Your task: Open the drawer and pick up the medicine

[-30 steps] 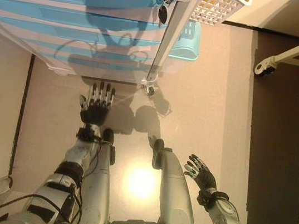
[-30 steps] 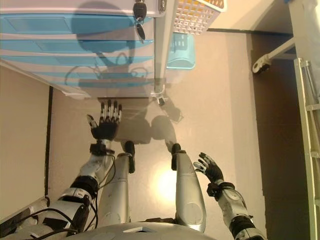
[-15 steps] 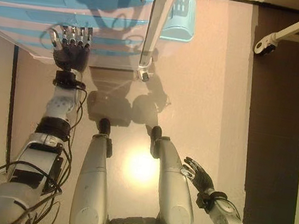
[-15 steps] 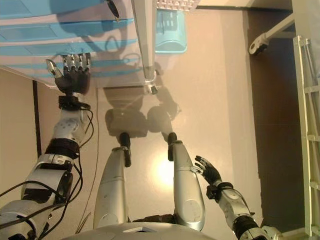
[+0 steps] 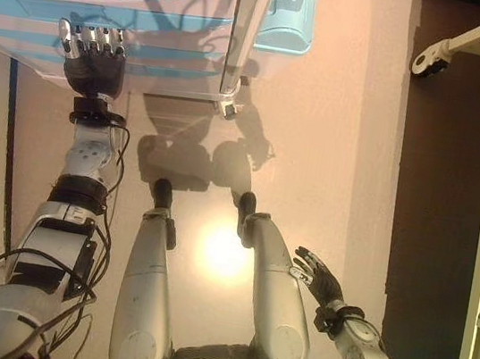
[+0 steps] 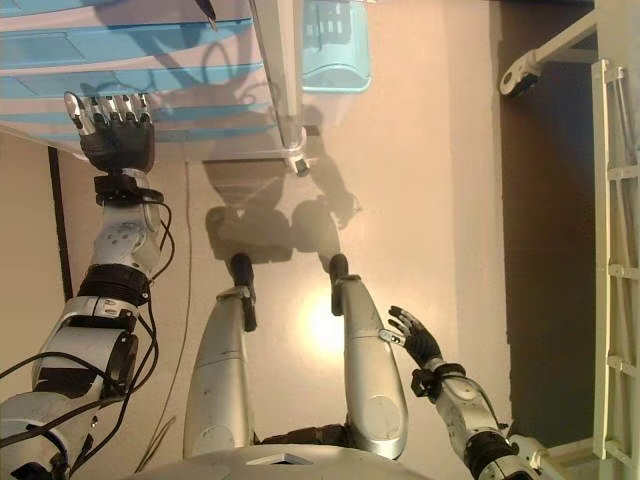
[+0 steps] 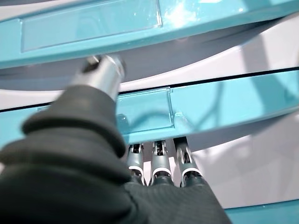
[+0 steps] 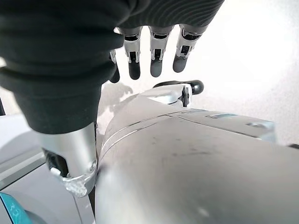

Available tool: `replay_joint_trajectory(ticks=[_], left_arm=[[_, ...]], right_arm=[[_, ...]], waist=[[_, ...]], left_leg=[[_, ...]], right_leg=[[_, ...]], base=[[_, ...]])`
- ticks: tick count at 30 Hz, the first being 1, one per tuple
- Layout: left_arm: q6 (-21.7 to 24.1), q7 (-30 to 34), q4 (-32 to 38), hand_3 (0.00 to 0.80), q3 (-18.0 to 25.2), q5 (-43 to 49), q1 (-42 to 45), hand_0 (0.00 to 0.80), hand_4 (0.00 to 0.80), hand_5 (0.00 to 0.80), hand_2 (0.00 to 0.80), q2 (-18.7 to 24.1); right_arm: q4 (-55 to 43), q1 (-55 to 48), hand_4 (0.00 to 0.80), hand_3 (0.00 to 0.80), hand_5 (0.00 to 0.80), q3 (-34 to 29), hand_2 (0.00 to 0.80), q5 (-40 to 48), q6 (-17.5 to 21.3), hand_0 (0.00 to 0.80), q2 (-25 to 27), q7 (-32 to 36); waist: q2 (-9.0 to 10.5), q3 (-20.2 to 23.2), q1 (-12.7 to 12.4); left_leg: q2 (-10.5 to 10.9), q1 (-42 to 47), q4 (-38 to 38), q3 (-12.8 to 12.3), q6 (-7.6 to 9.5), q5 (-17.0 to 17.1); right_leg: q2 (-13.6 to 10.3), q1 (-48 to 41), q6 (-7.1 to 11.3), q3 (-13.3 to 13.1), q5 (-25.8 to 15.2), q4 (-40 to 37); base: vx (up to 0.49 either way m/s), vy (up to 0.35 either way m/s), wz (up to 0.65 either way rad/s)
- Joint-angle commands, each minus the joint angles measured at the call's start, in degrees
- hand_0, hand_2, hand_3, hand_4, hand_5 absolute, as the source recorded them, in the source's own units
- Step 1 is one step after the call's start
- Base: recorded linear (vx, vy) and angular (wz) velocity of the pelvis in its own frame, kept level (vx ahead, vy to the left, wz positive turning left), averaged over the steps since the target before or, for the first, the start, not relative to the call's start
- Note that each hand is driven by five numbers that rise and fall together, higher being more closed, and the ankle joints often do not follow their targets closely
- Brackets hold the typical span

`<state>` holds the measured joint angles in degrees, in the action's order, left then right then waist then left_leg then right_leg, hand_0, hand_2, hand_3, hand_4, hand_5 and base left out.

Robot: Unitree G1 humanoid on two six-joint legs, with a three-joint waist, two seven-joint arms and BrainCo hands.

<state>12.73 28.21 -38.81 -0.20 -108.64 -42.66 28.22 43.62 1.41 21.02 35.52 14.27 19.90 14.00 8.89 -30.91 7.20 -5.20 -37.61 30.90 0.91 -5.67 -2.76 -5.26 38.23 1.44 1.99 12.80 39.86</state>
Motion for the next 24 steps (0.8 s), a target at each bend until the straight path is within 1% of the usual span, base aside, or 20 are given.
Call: replay_joint_trajectory(ticks=[1,4,8,12,17,21,24], left_arm=[[2.55,9.29,8.61,0.8,4.06,2.2,-2.69,0.8,0.8,0.8,0.8,2.41],[1.43,11.0,8.15,0.8,4.51,2.74,2.3,0.8,0.8,0.8,0.8,-0.13],[-1.51,15.46,4.47,0.8,4.8,1.03,9.87,0.8,0.8,0.8,0.8,-3.8],[-3.83,18.95,0.87,0.8,4.06,-1.41,15.81,0.8,0.8,0.8,0.8,-6.03],[-6.1,23.7,-2.46,0.8,2.69,-1.58,24.54,0.8,0.8,0.8,0.8,-10.06],[-7.74,25.2,-4.62,0.8,1.92,-0.81,30.4,0.8,0.8,0.8,0.8,-12.34],[-10.03,25.09,-6.25,0.8,2.26,-0.69,34.14,0.8,0.8,0.8,0.8,-13.03]], right_arm=[[-0.26,-4.58,0.0,0.0,0.0,0.76,0.0,-0.54,0.09,0.0,0.77,-0.58],[-0.92,-4.72,0.0,0.0,0.0,0.38,0.0,-1.04,-0.29,0.0,0.18,-1.24],[-1.4,-4.8,0.0,0.0,0.0,-0.3,0.0,-2.15,-0.69,0.0,-0.43,-1.57],[-2.6,-5.0,0.0,0.0,0.0,-0.75,0.0,-2.57,-1.43,0.0,-0.31,-1.87],[-3.9,-5.92,0.0,0.0,0.0,-1.77,0.0,-3.21,-1.9,0.0,-0.46,-2.02],[-5.61,-7.1,0.0,0.0,0.0,-2.81,0.0,-4.07,-2.86,0.0,-0.1,-1.84],[-6.99,-8.38,0.0,0.0,0.0,-3.12,0.0,-4.69,-3.12,0.0,0.14,-1.8]], waist=[[-2.16,2.5,-1.61],[-2.16,2.2,-2.33],[-2.04,1.8,-3.37],[-1.85,1.44,-4.25],[-1.38,1.12,-5.61],[-1.09,1.11,-6.54],[-0.79,1.11,-7.37]], left_leg=[[1.88,2.28,1.45,-4.06,6.06,-4.98],[2.1,3.21,0.5,-3.75,6.01,-4.54],[2.17,4.52,-0.82,-3.25,5.8,-3.7],[2.1,5.7,-1.82,-2.79,5.58,-2.99],[2.32,6.78,-2.4,-1.85,5.61,-2.29],[2.36,7.3,-2.88,-1.18,5.52,-1.64],[2.33,7.8,-3.52,-0.67,5.42,-1.02]], right_leg=[[-0.06,-2.89,-0.58,-0.07,-8.73,-9.42],[-0.03,-3.94,-0.53,0.35,-8.66,-9.89],[-0.05,-5.7,-0.5,1.21,-8.53,-10.69],[-0.04,-7.31,-0.54,1.99,-8.42,-11.42],[0.26,-9.06,-0.67,3.02,-8.35,-11.93],[0.47,-10.05,-0.88,3.91,-8.13,-12.02],[0.62,-10.81,-1.0,4.75,-7.84,-12.03]], base=[[0.004,-0.035,0.04],[0.0,-0.021,0.01],[-0.002,-0.023,0.02],[-0.002,-0.031,0.07],[-0.003,-0.044,0.06],[-0.003,-0.043,0.09],[-0.003,-0.05,0.09]])
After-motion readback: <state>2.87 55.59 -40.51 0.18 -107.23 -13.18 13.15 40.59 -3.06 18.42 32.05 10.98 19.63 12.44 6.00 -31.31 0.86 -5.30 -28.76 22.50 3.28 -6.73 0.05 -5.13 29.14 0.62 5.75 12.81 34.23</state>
